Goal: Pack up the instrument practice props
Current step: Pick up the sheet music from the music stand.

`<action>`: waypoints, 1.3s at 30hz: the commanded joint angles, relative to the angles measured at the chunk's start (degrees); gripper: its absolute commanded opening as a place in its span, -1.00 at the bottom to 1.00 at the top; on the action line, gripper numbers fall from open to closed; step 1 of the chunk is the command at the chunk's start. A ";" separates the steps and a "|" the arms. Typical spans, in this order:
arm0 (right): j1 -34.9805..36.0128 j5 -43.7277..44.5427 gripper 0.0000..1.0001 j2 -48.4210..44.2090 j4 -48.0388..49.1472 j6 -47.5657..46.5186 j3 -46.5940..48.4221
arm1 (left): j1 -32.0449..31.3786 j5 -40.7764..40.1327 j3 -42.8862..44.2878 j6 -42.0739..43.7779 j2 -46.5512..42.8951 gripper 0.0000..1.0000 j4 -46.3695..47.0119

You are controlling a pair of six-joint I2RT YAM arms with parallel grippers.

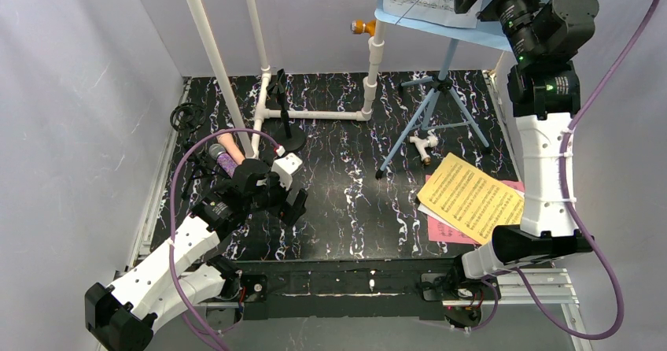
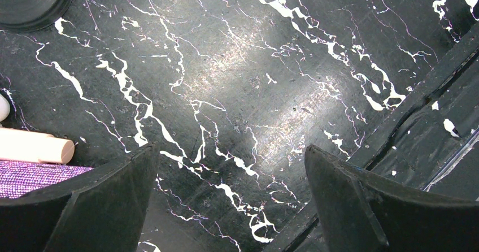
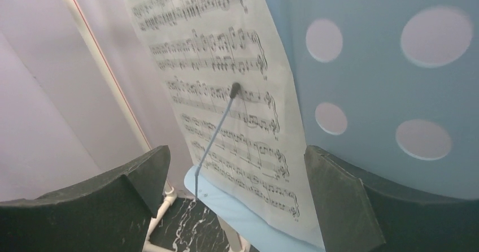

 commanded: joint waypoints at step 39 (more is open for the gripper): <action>-1.82 -7.45 0.97 2.54 20.21 -9.97 7.05 | 0.35 0.32 0.50 0.32 -1.33 0.99 -1.03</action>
